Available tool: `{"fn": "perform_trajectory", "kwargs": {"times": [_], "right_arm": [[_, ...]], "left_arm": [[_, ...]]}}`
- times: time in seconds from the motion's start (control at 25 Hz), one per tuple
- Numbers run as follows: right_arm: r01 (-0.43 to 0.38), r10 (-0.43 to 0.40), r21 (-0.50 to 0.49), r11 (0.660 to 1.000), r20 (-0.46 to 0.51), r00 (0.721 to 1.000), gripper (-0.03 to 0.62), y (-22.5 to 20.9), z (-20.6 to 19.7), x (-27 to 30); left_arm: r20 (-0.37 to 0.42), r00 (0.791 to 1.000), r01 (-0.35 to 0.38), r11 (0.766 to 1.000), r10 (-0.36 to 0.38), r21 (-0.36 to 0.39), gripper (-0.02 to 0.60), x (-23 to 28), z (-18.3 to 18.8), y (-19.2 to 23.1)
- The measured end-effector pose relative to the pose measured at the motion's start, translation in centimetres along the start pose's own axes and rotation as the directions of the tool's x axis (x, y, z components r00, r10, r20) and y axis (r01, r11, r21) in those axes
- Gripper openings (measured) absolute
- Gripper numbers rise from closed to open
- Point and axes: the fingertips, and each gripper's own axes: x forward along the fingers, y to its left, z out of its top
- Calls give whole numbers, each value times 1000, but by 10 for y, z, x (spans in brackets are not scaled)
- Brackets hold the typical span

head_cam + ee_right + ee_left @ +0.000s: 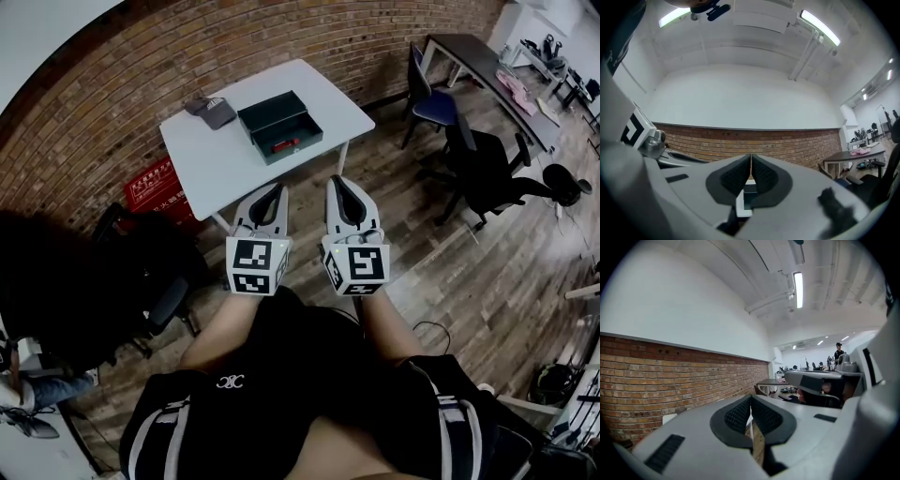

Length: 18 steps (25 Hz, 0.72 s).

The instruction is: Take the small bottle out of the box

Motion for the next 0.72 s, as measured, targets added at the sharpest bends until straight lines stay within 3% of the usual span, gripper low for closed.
{"fn": "perform_trajectory", "kwargs": {"times": [0.32, 0.72], "right_arm": [[-3, 3, 8, 1000, -15, 1000, 31, -12, -13, 12], [-45, 44, -8, 999, -44, 998, 31, -16, -34, 70]], "left_arm": [[-12, 1000, 13, 1000, -13, 0, 14, 20, -9, -2], [-17, 1000, -13, 999, 12, -41, 14, 65, -22, 38]]}}
